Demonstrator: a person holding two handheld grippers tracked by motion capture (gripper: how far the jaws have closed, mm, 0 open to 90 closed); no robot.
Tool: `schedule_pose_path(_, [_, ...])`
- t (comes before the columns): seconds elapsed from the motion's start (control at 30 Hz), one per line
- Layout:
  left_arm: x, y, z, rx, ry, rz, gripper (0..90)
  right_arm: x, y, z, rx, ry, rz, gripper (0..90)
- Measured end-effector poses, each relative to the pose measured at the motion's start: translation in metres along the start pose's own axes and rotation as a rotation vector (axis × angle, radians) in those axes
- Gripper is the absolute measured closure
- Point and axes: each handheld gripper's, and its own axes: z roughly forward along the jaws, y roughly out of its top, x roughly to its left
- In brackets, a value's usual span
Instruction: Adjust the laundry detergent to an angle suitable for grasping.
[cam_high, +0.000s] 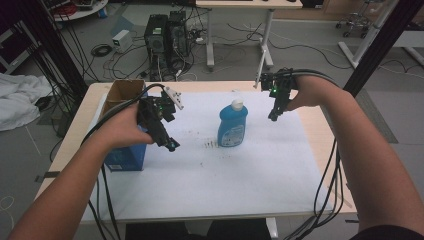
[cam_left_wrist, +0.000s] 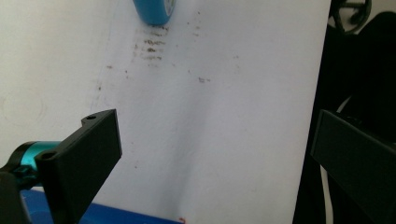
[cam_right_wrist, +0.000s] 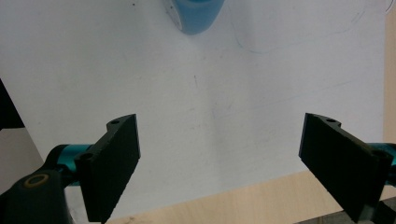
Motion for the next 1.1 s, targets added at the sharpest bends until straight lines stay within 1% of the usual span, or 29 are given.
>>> schedule_pose_path(0.03, [0.003,-0.002,0.001,-0.027,0.004,-0.013,1.6,0.000,0.000,0.000,-0.003,0.000,-0.002,11.6])
schedule_pose_path(0.07, [0.003,-0.002,0.002,-0.046,-0.001,-0.024,1.6,0.001,-0.001,-0.001,0.001,0.001,0.008,11.6])
schedule_pose_path(0.13, [0.006,-0.003,0.004,-0.078,-0.010,-0.046,1.7,0.001,-0.001,-0.001,0.001,0.001,0.008,11.6])
schedule_pose_path(0.17, [0.006,-0.003,0.004,-0.078,-0.010,-0.046,1.6,0.001,-0.001,-0.001,0.001,0.001,0.008,11.6])
schedule_pose_path(0.2, [0.007,-0.004,0.005,-0.109,-0.020,-0.056,1.6,0.000,-0.002,-0.001,-0.001,0.001,0.003,11.6])
schedule_pose_path(0.27, [0.009,-0.004,0.006,-0.139,-0.019,-0.067,1.7,0.000,-0.002,-0.001,-0.003,0.001,0.004,11.6])
schedule_pose_path(0.3, [0.010,-0.003,0.007,-0.158,-0.024,-0.079,1.7,0.001,-0.003,-0.001,0.001,0.001,0.010,11.6])
schedule_pose_path(0.33, [0.010,-0.003,0.008,-0.174,-0.027,-0.089,1.6,0.001,-0.003,0.000,-0.003,0.001,0.006,11.6])
schedule_pose_path(0.37, [0.011,-0.002,0.008,-0.185,-0.024,-0.094,1.7,0.001,-0.004,0.000,-0.006,0.001,0.015,11.6])
schedule_pose_path(0.4, [0.011,0.000,0.009,-0.196,-0.018,-0.095,1.6,0.000,-0.004,0.000,-0.005,0.001,0.004,11.6])
schedule_pose_path(0.43, [0.012,0.001,0.010,-0.202,-0.011,-0.098,1.6,0.001,-0.005,0.000,-0.005,0.001,0.009,11.6])
schedule_pose_path(0.53, [0.012,0.001,0.010,-0.202,-0.011,-0.098,1.6,0.001,-0.005,0.000,-0.002,-0.002,0.014,11.6])
schedule_pose_path(0.57, [0.015,0.007,0.016,-0.235,-0.001,-0.125,1.6,0.001,-0.005,0.000,-0.002,-0.002,0.014,11.6])
schedule_pose_path(0.63, [0.017,0.012,0.019,-0.241,0.009,-0.127,1.6,0.001,-0.007,-0.001,-0.014,-0.001,0.009,11.6])
schedule_pose_path(0.67, [0.018,0.014,0.021,-0.253,0.013,-0.130,1.6,0.001,-0.007,-0.001,-0.014,0.000,0.007,11.6])
schedule_pose_path(0.7, [0.018,0.014,0.021,-0.253,0.013,-0.130,1.6,0.001,-0.007,-0.001,-0.014,0.000,0.007,11.6])
schedule_pose_path(0.73, [0.020,0.019,0.024,-0.269,0.023,-0.133,1.6,0.001,-0.007,-0.001,-0.010,0.000,0.013,11.6])
schedule_pose_path(0.77, [0.022,0.022,0.025,-0.271,0.022,-0.127,1.6,0.002,-0.008,-0.001,-0.009,0.001,0.013,11.6])
schedule_pose_path(0.8, [0.023,0.024,0.027,-0.278,0.020,-0.133,1.6,0.002,-0.009,-0.001,-0.011,0.000,0.013,11.6])
schedule_pose_path(0.87, [0.025,0.028,0.030,-0.277,0.024,-0.129,1.7,0.002,-0.010,-0.001,-0.014,0.001,0.015,11.6])
schedule_pose_path(0.9, [0.027,0.031,0.031,-0.272,0.026,-0.122,1.6,0.002,-0.011,-0.001,-0.016,0.001,0.009,11.6])
schedule_pose_path(0.93, [0.027,0.032,0.032,-0.273,0.031,-0.121,1.7,0.002,-0.011,-0.001,-0.016,0.000,0.018,11.6])
schedule_pose_path(1.0, [0.028,0.034,0.034,-0.275,0.037,-0.121,1.7,0.002,-0.012,-0.001,-0.015,0.001,0.017,11.6])
schedule_pose_path(1.03, [0.030,0.038,0.036,-0.271,0.038,-0.117,1.6,0.002,-0.014,0.000,-0.012,0.003,0.019,11.6])
schedule_pose_path(1.07, [0.033,0.043,0.038,-0.260,0.039,-0.103,1.6,0.002,-0.015,0.000,-0.012,0.004,0.022,11.6])
schedule_pose_path(1.1, [0.033,0.043,0.038,-0.260,0.039,-0.103,1.6,0.002,-0.015,0.000,-0.012,0.004,0.022,11.6])
